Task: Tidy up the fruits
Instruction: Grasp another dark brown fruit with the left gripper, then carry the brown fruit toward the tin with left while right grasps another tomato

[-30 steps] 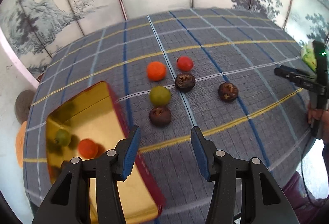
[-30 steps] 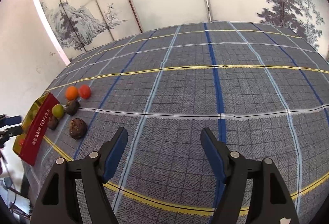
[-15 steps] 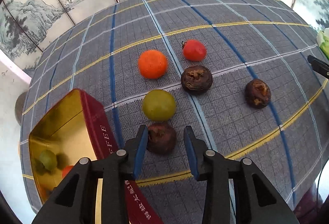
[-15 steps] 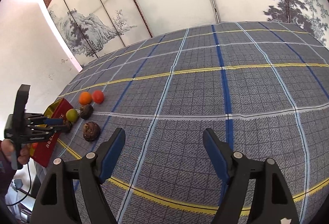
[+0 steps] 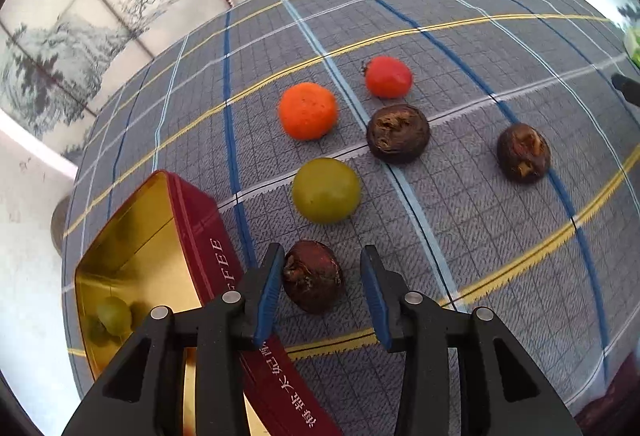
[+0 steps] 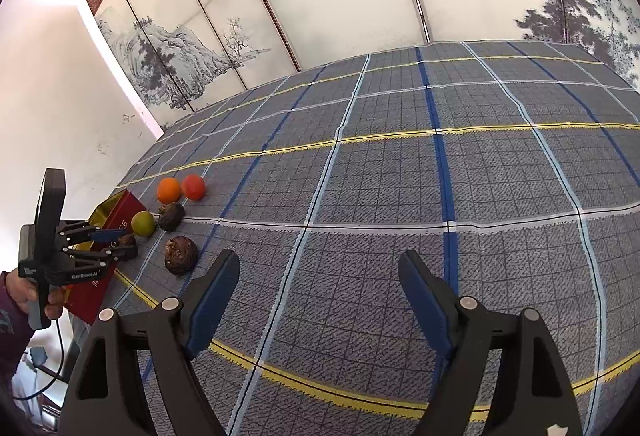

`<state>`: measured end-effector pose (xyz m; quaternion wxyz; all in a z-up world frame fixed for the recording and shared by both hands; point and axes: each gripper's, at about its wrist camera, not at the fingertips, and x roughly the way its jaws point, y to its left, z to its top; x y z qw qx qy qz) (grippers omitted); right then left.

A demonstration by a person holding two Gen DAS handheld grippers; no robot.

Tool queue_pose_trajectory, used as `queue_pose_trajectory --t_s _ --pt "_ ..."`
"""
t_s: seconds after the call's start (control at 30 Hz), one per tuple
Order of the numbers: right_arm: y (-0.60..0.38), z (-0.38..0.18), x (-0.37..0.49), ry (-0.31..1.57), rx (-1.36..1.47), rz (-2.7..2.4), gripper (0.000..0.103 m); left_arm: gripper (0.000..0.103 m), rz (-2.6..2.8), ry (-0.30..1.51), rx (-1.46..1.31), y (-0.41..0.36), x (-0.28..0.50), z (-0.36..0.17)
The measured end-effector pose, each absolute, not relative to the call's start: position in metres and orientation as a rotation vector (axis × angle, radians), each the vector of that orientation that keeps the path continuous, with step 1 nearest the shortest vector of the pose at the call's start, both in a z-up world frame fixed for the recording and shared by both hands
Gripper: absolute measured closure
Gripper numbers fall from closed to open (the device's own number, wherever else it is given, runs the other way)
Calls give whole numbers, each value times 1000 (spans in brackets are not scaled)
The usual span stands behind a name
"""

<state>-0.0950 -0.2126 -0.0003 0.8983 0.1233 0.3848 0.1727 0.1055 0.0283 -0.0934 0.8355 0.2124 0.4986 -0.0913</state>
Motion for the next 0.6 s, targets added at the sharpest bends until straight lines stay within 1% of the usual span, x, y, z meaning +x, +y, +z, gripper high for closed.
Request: queue_pose_trajectory --t_s 0.07,0.13,0.23,0.43,0.6 --pt "-214 0 -95 796 255 358 23 73 -196 1040 448 28 103 -92" --pt "-214 0 -95 795 257 359 23 75 -210 1038 423 28 101 -89" --pt "-214 0 -95 795 263 357 23 75 -197 1001 370 26 91 -78" --pt "-209 0 -92 816 248 362 23 75 -206 923 173 31 55 -39" --pt "-167 28 -64 793 253 537 24 75 -224 909 85 34 30 -21"
